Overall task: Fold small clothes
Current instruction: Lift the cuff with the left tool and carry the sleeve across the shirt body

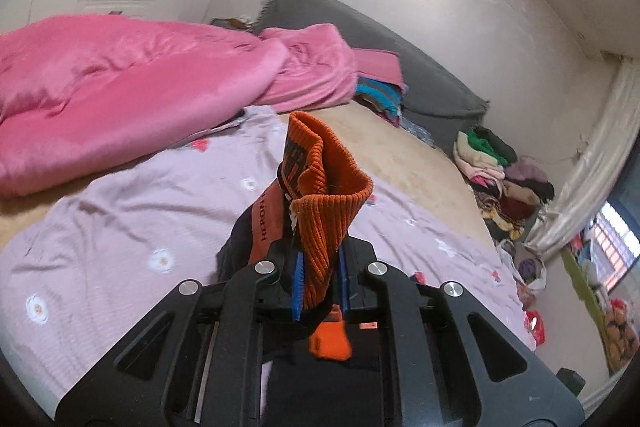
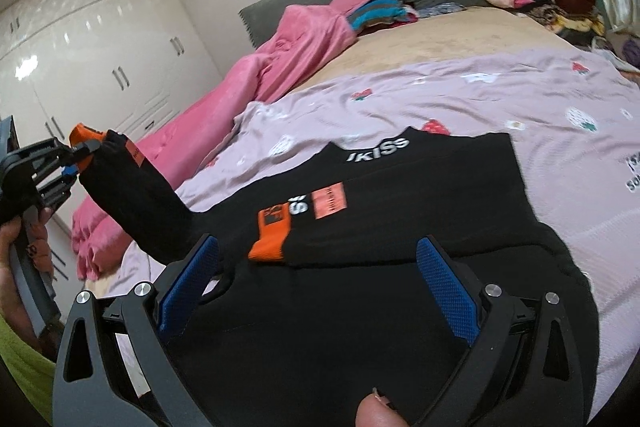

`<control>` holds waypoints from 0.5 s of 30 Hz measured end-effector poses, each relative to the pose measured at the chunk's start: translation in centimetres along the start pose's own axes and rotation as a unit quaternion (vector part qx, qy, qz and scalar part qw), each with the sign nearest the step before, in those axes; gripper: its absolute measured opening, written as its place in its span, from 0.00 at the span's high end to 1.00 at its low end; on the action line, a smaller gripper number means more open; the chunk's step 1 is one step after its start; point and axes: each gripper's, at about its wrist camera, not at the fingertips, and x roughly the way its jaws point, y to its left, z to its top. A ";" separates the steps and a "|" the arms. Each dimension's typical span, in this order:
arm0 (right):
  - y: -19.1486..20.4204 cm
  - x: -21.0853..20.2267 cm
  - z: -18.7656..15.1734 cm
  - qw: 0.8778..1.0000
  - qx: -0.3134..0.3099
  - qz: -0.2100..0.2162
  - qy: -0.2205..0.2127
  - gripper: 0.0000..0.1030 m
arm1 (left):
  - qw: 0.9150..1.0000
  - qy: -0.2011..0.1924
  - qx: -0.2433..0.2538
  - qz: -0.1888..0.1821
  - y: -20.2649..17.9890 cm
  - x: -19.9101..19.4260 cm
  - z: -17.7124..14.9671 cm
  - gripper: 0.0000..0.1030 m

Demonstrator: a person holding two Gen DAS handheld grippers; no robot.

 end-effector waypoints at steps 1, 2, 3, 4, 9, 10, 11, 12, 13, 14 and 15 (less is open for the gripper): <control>-0.6 -0.3 0.1 1.000 0.007 -0.001 -0.004 0.04 | 1.000 0.001 0.005 -0.003 -0.7 0.1 0.1 0.94; -1.1 -0.6 0.2 1.000 0.012 -0.002 -0.006 0.04 | 1.000 0.001 0.011 -0.007 -1.5 0.2 0.1 0.94; -1.5 -1.0 0.2 1.000 0.015 -0.003 -0.009 0.04 | 1.000 0.004 0.018 -0.014 -2.6 0.4 0.1 0.94; -2.0 -1.2 0.3 1.000 0.019 -0.007 -0.012 0.04 | 1.000 0.005 0.023 -0.018 -3.3 0.5 0.1 0.94; -3.9 -2.2 0.5 0.999 0.037 -0.024 -0.020 0.04 | 0.998 0.011 0.044 -0.041 -6.8 1.3 -0.3 0.95; -4.5 -2.4 0.4 0.998 0.042 -0.028 -0.022 0.04 | 0.998 0.011 0.047 -0.045 -7.3 1.5 -0.4 0.95; -4.9 -2.6 0.4 0.998 0.046 -0.029 -0.023 0.04 | 0.997 0.012 0.051 -0.049 -8.0 1.7 -0.5 0.95; -5.3 -2.8 0.4 0.998 0.051 -0.031 -0.025 0.04 | 0.997 0.015 0.056 -0.055 -8.6 2.0 -0.7 0.95; -5.9 -3.1 0.4 0.997 0.057 -0.035 -0.027 0.04 | 0.996 0.017 0.059 -0.060 -9.2 2.2 -0.9 0.95; -6.3 -3.2 0.4 0.997 0.060 -0.037 -0.029 0.04 | 0.996 0.020 0.063 -0.067 -9.8 2.6 -1.2 0.95; -6.8 -3.5 0.4 0.997 0.065 -0.041 -0.032 0.04 | 0.995 0.022 0.065 -0.071 -10.4 2.9 -1.4 0.95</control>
